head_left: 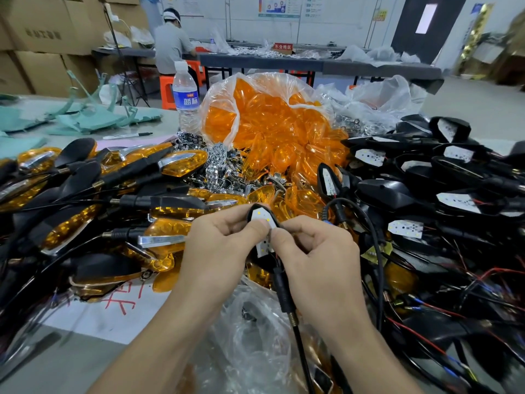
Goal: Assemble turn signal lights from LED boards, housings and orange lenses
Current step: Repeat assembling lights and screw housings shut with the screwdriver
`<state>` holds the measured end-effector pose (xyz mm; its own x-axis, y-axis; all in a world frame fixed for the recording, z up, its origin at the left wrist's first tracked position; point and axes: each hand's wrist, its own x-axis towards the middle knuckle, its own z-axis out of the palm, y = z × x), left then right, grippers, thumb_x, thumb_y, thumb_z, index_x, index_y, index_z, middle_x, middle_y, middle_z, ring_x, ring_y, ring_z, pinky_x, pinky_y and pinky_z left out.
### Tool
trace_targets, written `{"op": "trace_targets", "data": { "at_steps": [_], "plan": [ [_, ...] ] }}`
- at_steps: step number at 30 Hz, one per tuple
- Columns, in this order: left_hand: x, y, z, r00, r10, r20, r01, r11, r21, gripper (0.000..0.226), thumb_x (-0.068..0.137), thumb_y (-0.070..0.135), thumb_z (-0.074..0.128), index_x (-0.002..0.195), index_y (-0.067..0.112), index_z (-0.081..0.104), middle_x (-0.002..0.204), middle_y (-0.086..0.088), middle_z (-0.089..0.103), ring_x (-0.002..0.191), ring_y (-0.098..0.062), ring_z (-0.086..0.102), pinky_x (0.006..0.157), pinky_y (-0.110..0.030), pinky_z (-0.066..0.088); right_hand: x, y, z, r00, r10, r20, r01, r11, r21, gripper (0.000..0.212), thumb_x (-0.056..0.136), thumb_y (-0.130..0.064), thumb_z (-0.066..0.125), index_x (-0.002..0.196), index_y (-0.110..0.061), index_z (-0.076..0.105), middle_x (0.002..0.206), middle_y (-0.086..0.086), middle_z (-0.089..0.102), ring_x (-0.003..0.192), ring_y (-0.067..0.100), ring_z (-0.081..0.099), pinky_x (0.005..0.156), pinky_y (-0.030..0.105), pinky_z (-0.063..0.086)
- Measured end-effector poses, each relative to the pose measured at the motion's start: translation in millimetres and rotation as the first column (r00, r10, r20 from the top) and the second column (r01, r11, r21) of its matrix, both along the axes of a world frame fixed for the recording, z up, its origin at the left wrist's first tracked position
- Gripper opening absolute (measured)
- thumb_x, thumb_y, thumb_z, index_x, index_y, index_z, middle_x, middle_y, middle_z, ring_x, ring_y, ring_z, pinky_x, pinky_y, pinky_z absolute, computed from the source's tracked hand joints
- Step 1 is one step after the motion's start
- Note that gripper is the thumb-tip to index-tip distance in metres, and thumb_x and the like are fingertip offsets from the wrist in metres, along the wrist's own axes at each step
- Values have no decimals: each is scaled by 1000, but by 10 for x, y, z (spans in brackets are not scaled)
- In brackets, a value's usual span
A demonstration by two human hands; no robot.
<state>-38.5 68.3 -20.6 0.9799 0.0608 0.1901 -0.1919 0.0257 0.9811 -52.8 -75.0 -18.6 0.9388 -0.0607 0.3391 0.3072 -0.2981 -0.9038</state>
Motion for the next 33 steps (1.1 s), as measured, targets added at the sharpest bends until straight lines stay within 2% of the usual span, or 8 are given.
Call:
{"op": "trace_targets", "data": {
  "at_steps": [4, 10, 17, 22, 25, 28, 30, 33],
  "plan": [
    [11, 3, 13, 997, -47, -59, 48, 999, 12, 17, 91, 26, 68, 99, 27, 83, 94, -12, 80, 93, -38, 75, 78, -48, 64, 15, -19, -44, 999, -43, 17, 43, 999, -16, 19, 95, -30, 70, 77, -29, 75, 62, -2, 68, 58, 21, 59, 53, 35, 48],
    [-2, -23, -12, 998, -18, -62, 18, 1000, -11, 29, 102, 6, 61, 96, 23, 83, 90, -11, 80, 86, -30, 77, 74, -43, 65, -5, 11, -58, 995, -91, 49, 95, 992, -86, 23, 94, -37, 70, 72, -29, 70, 56, -8, 65, 44, 7, 48, 43, 16, 35],
    [-3, -55, -25, 998, -10, -55, 10, 1000, 11, 28, 103, 11, 60, 97, 27, 83, 92, -10, 80, 97, -37, 75, 87, -57, 62, 16, 31, -56, 990, -128, 52, 133, 987, -94, 27, 92, -39, 68, 71, -23, 69, 54, -3, 62, 43, 7, 44, 43, 18, 35],
    [-9, -77, -16, 999, 15, -40, -13, 999, 36, 24, 88, 33, 60, 95, 35, 82, 91, -6, 80, 96, -35, 75, 89, -64, 59, -1, 40, -75, 990, -126, 58, 134, 977, -168, 33, 91, -51, 58, 72, -26, 65, 53, -10, 57, 47, 9, 47, 46, 18, 36],
    [-10, -73, -10, 1000, 10, -17, -9, 996, 92, 22, 95, 27, 60, 94, 31, 82, 84, -4, 78, 88, -33, 73, 85, -64, 59, 50, 6, 15, 990, -140, 34, 144, 960, -238, 47, 92, -62, 50, 64, -24, 57, 50, -11, 49, 49, 11, 43, 48, 22, 34],
    [16, -56, -14, 997, 69, -37, -62, 984, 164, 27, 102, 12, 60, 83, 19, 78, 71, -4, 73, 66, -21, 65, 71, -47, 60, 270, 7, 172, 986, -167, -7, 156, 937, -312, 43, 92, -50, 55, 66, -15, 55, 50, 0, 45, 50, 18, 38, 54, 38, 39],
    [53, -49, -41, 990, 126, -55, -110, 965, 240, 25, 98, 12, 63, 75, 13, 72, 62, -6, 67, 55, -11, 52, 58, -32, 46, 512, 78, 280, 987, -161, -17, 141, 904, -404, 35, 91, -36, 57, 68, -11, 59, 53, 4, 52, 55, 24, 48, 57, 39, 46],
    [92, -58, -69, 981, 177, -74, -146, 938, 313, 24, 94, 14, 65, 70, 10, 67, 49, 0, 49, 46, -9, 37, 49, -27, 27, 974, 269, 413, 996, -49, -71, 3, 841, -541, 25, 93, -19, 57, 77, -19, 77, 67, -3, 70, 58, 21, 60, 59, 32, 54]
  ]
}}
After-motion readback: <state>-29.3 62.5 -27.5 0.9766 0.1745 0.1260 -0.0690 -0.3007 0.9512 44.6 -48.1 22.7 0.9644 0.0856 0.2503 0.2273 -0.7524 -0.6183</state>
